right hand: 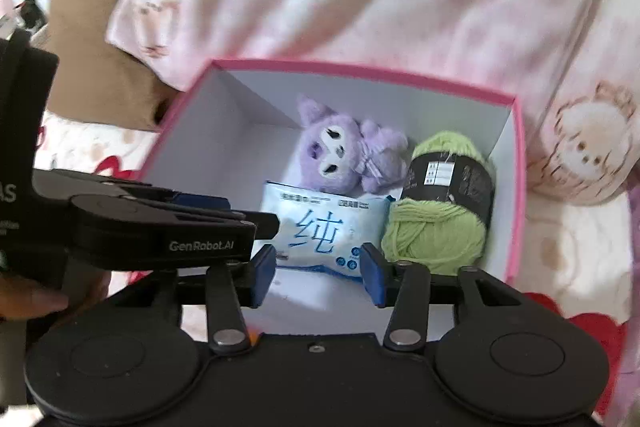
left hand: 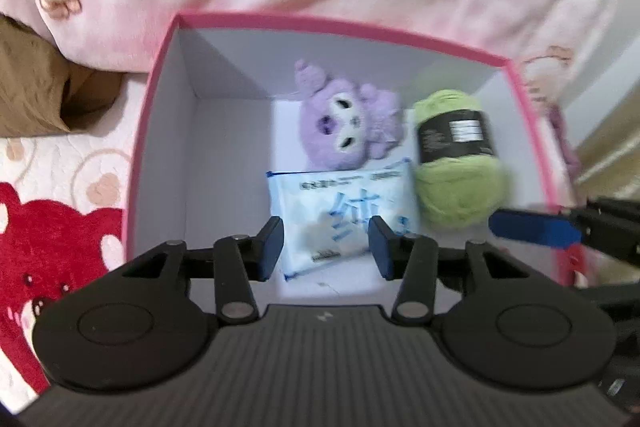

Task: Organize objects
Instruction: 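Withdraw the left gripper from the pink box toward the remaining items, then move the left gripper to the white-orange plastic box and grasp it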

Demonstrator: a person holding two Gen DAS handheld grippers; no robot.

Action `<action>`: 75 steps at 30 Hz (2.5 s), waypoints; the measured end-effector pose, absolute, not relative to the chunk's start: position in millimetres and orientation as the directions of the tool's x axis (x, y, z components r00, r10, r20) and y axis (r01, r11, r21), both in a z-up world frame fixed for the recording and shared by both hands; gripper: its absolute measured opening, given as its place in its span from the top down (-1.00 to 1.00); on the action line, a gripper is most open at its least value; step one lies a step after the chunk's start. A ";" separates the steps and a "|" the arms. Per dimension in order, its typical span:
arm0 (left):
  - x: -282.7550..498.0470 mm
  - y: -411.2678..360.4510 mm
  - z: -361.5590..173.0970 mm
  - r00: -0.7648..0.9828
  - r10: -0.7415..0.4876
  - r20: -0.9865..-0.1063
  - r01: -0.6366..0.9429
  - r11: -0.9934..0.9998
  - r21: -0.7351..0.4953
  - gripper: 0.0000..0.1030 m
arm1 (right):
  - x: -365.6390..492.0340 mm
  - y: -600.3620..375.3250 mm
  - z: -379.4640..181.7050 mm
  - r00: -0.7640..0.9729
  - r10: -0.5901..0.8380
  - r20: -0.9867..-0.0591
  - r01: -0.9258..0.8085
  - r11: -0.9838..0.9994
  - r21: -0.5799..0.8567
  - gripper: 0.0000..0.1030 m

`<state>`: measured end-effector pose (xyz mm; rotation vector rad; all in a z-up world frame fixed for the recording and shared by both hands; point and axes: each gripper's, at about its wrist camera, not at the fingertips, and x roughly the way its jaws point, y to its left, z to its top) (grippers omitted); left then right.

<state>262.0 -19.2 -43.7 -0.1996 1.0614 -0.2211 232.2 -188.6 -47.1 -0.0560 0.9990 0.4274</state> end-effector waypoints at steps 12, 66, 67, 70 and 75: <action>187.3 -14.8 54.5 0.442 -0.351 -0.825 0.176 0.936 -0.303 0.02 | 146.9 -226.9 34.2 0.545 0.355 -0.760 -0.433 0.895 0.107 -0.20; 152.0 -167.2 -113.5 0.433 -0.425 -0.795 0.300 0.899 -0.318 -0.01 | 89.7 -285.9 -177.7 0.601 0.309 -0.737 -0.392 0.918 0.065 -0.34; 151.9 -167.2 -113.5 0.434 -0.425 -0.794 0.299 0.900 -0.318 -0.01 | 91.0 -287.0 -179.8 0.587 0.313 -0.747 -0.392 0.917 0.076 -0.30; 150.8 -166.2 -112.5 0.428 -0.427 -0.796 0.294 0.899 -0.325 -0.01 | 86.6 -283.1 -177.9 0.592 0.299 -0.748 -0.411 0.911 0.038 -0.27; 146.9 -155.2 -105.9 0.396 -0.473 -0.787 0.226 0.881 -0.415 -0.03 | 72.7 -283.8 -160.1 0.599 0.299 -0.743 -0.434 0.901 0.013 -0.27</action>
